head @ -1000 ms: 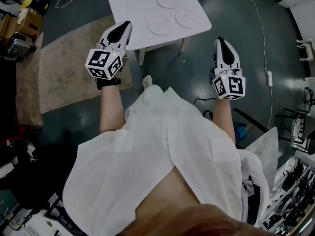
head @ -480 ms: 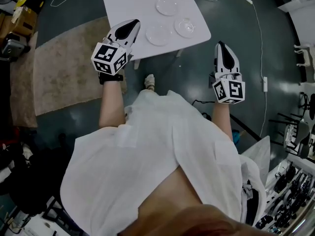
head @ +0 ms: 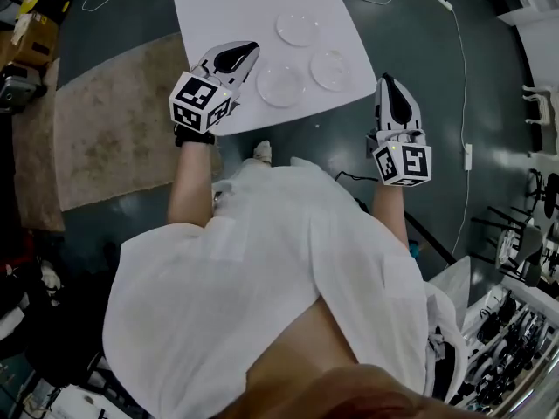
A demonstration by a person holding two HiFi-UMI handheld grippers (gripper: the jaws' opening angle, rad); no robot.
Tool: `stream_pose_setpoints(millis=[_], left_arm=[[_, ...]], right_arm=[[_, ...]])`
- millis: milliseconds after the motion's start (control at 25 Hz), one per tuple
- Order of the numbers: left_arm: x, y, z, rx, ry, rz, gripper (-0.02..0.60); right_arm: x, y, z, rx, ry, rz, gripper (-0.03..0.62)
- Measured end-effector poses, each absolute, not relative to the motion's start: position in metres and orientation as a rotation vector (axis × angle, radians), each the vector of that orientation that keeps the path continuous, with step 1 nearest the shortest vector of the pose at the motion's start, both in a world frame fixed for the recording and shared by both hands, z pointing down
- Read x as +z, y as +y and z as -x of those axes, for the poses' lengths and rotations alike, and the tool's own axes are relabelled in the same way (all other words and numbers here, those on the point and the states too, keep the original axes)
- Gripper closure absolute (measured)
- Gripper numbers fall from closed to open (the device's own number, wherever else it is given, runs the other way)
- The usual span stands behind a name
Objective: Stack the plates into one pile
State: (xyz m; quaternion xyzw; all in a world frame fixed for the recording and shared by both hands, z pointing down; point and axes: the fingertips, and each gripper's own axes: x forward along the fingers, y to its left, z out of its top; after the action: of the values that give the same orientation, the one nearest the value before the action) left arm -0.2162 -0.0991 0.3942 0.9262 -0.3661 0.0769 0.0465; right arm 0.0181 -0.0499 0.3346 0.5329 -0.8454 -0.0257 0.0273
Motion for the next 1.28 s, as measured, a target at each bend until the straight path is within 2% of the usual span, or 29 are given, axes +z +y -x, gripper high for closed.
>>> stream_pose_setpoints(millis=[400,960,1280], left_arm=[[0.427,-0.161,0.189,0.301,-0.896,-2.876,0.565],[0.466,-0.202,0.135,0.492,-0.739,-2.88,0.561],[0.521,-0.224,0.105,0.71,-0.656,-2.79,0.463]], right_arm=[[0.345,-0.105,0.002,-0.055,-2.578,-1.642,0.566],[0.366,-0.134,-0.027,0.019,-2.551,-1.642,0.565],[0.381,-0.155,-0.052,0.079,-2.544,-1.593,0.566]])
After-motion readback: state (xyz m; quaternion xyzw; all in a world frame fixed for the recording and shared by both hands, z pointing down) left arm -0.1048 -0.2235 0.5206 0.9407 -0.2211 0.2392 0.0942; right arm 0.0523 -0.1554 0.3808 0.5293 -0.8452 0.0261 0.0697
